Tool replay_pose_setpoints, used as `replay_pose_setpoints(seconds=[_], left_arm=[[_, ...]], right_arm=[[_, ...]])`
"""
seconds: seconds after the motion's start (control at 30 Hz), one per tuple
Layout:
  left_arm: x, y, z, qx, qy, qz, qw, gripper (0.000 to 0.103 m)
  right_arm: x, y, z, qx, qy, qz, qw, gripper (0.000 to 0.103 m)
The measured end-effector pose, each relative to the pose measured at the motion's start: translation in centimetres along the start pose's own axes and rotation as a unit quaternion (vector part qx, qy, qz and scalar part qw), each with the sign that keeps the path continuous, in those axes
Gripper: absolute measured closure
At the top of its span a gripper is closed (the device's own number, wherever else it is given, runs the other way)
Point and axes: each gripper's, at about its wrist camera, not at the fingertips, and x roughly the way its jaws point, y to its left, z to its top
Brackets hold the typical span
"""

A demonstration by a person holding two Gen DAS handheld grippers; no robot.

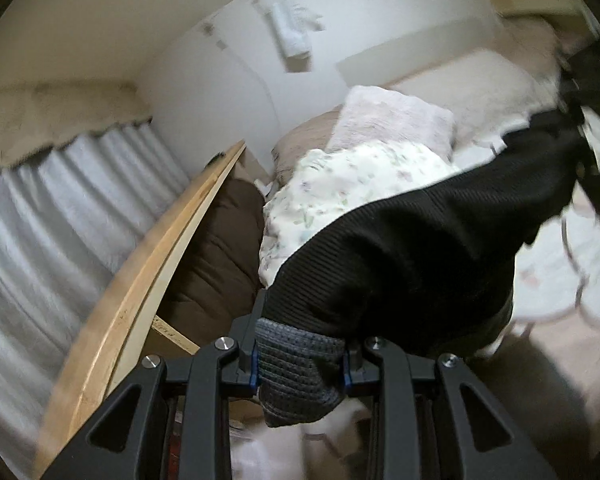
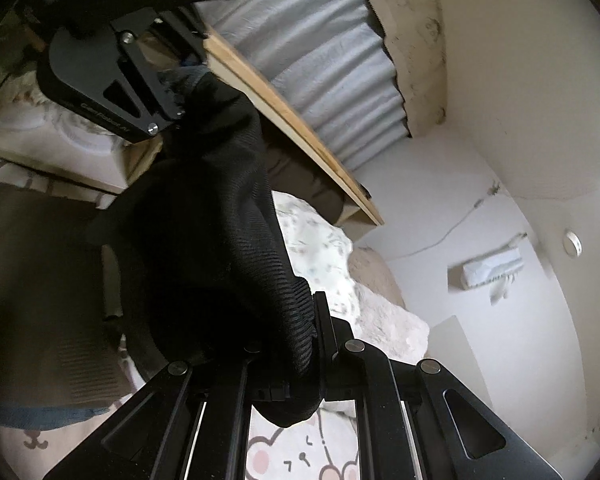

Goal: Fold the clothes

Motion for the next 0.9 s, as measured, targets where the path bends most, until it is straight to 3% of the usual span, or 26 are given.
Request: replay_pose_setpoints(seconds=[0.17,0.4,0.57,0.7,0.9], left_arm=[[-3.2,-4.3,-4.5,0.101,-0.015,0.022,0.9945,0.075],[-9.4,-9.7,-11.6,0.223,-0.044,0.074,0.9710,0.075],[-12.5,-11.6,-15.4,0.243,-0.046,0.091,0.9647,0.075],[-12.6,-13.0,-19.1,0.269,-0.023,0.106,0.9571,0.075],[-9.7,-14.5,-24.5,0.316,0.042,0.084,0.9442,0.075]], right_arm=[[-1.9,3.4,-1.4,-0.007,-0.017,0.029,0.999,0.093],[-9.1,10.4,-3.5,-0.013,-0.056,0.078,0.995,0.093],[-12.4,16.3,-3.9,-0.031,-0.070,0.110,0.991,0.093],[-14.1,19.8,-4.6,-0.051,-0.080,0.128,0.987,0.093],[-13.4,23.4,-6.3,-0.092,-0.063,0.135,0.984,0.093]])
